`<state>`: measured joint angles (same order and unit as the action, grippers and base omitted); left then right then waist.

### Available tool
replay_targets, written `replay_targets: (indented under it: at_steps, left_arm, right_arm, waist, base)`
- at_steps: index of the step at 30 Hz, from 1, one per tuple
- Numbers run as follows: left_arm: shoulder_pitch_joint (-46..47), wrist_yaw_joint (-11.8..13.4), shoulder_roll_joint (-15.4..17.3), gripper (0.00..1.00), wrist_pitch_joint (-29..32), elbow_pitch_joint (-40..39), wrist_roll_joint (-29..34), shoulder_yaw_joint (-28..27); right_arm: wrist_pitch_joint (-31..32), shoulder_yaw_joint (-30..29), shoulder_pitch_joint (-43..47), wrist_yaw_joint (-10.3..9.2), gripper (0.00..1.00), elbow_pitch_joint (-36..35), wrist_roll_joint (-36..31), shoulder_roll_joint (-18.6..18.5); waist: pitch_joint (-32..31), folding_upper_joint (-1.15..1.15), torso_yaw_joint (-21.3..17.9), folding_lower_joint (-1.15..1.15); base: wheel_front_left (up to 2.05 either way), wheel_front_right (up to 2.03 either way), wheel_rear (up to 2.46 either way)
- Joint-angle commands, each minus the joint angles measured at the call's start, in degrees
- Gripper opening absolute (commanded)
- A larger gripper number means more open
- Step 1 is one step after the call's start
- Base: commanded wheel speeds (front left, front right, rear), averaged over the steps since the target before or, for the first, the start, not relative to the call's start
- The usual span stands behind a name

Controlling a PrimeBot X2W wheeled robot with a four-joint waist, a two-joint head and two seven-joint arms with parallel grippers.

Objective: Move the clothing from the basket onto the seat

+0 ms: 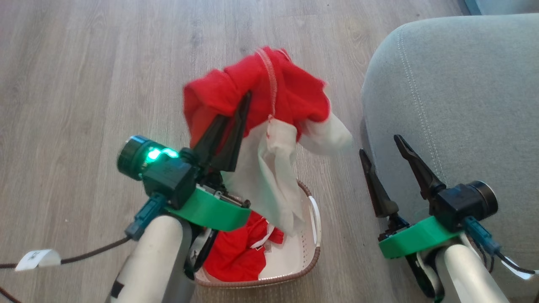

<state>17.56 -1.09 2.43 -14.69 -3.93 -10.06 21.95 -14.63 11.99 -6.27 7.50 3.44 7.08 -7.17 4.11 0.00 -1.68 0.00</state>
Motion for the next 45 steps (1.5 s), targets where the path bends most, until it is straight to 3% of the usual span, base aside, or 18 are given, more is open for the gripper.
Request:
replay_targets:
  at_steps: [1,13,18,31,45]
  left_arm:
    - [2.7,-0.1,0.4,0.0,-0.3,-1.6,0.0,-1.8]
    - [3.3,0.2,0.4,0.0,-0.3,-0.5,-0.3,-1.5]
    - [3.2,0.0,0.4,0.0,-0.3,-0.1,0.1,-1.3]
    - [2.8,-1.4,0.4,0.0,-0.3,1.5,0.0,2.3]
    - [2.1,-3.6,0.4,0.0,-0.3,3.6,0.3,8.2]
  right_arm:
    - [-0.4,1.7,-1.4,-0.01,1.0,-2.5,0.5,-0.7]
    - [-0.4,11.8,-3.1,-0.01,1.0,-9.3,0.3,-8.1]
    - [-0.4,13.3,-4.7,-0.01,1.0,-10.5,-2.1,-10.8]
    - [-0.4,16.2,-10.4,-0.01,1.0,-5.2,-8.3,-13.9]
    - [-0.4,22.1,-15.7,-0.01,1.0,-0.5,-10.0,-13.9]
  waist:
    - [0.1,0.0,0.0,0.0]
    - [1.1,0.0,-0.1,0.0]
    - [1.1,0.0,-0.2,0.0]
    - [0.8,0.0,1.2,0.0]
    - [-0.2,0.0,2.5,0.0]
  base:
    - [0.0,0.0,0.0]
    - [0.0,0.0,0.0]
    - [0.0,0.0,0.0]
    - [0.0,0.0,0.0]
    - [0.0,0.0,0.0]
